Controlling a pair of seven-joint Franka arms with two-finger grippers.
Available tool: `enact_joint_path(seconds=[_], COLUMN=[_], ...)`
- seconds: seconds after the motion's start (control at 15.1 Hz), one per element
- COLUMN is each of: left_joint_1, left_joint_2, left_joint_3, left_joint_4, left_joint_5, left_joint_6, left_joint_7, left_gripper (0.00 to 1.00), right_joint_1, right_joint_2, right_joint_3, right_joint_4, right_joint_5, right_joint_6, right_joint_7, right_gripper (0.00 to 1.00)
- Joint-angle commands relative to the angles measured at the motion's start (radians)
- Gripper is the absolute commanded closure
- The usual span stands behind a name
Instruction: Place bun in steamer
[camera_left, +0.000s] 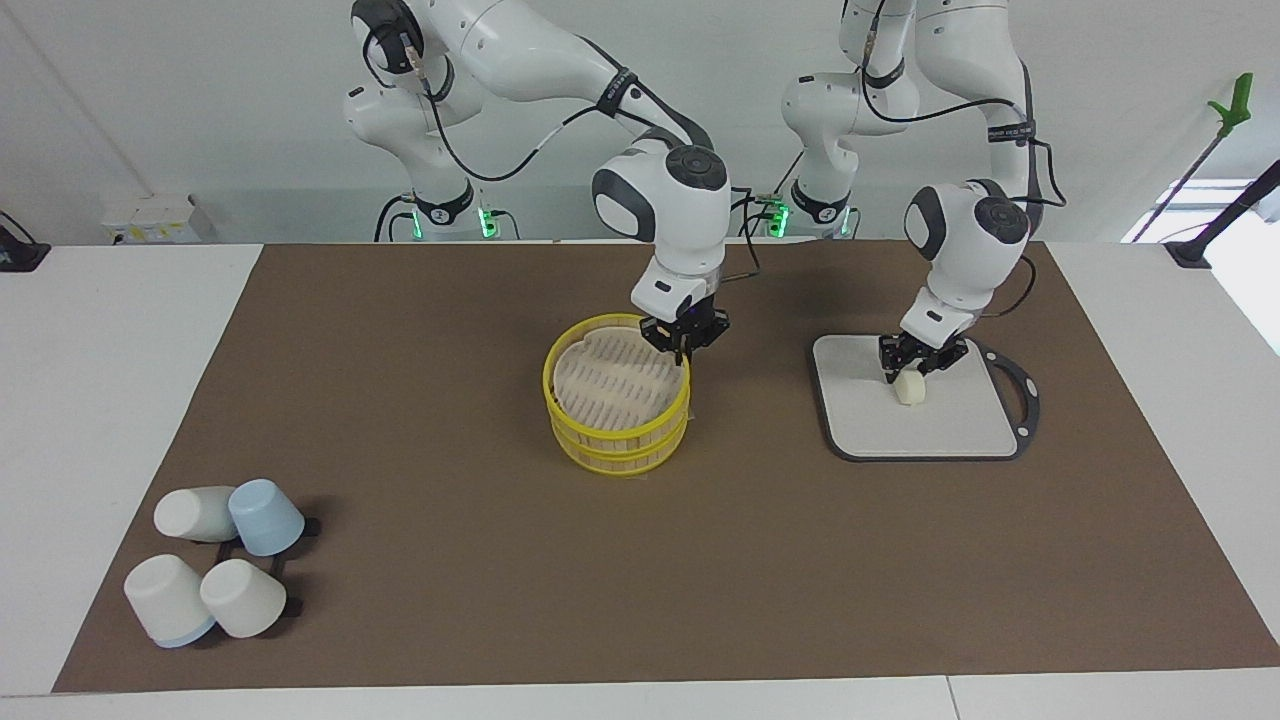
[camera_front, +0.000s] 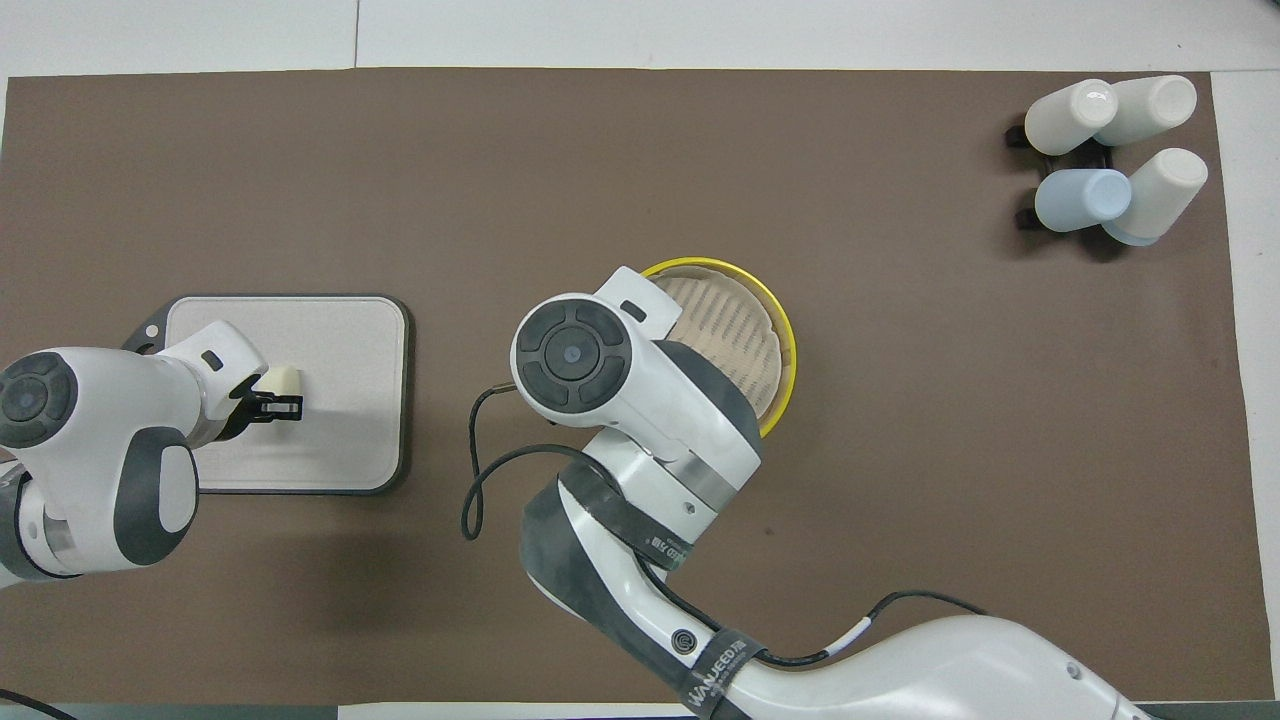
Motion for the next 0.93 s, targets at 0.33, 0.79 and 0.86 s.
enact_joint_path(seconds=[0.33, 0.79, 0.86], left_joint_1=[-0.219, -0.601, -0.633], left_joint_2=[0.177, 0.255, 0.258], left_joint_3=[0.002, 0.003, 0.003], left_joint_4=[0.698, 0.658, 0.614], left_joint_5=[-0.026, -0.059, -0.059], left_joint_6=[-0.592, -0.274, -0.218], left_joint_7=[-0.510, -0.861, -0.862], left_gripper=[0.76, 0.76, 0.76], right_joint_1=[-0.317, -0.423, -0.423], right_joint_2=[-0.066, -0.100, -0.101], right_joint_3=[0.009, 0.008, 0.008], right_joint_4=[0.234, 0.162, 0.160], right_joint_5=[0.026, 0.014, 0.014], right_joint_6=[-0.530, -0.555, -0.555], right_joint_7=[-0.602, -0.753, -0.753], right_gripper=[1.00, 1.00, 1.00])
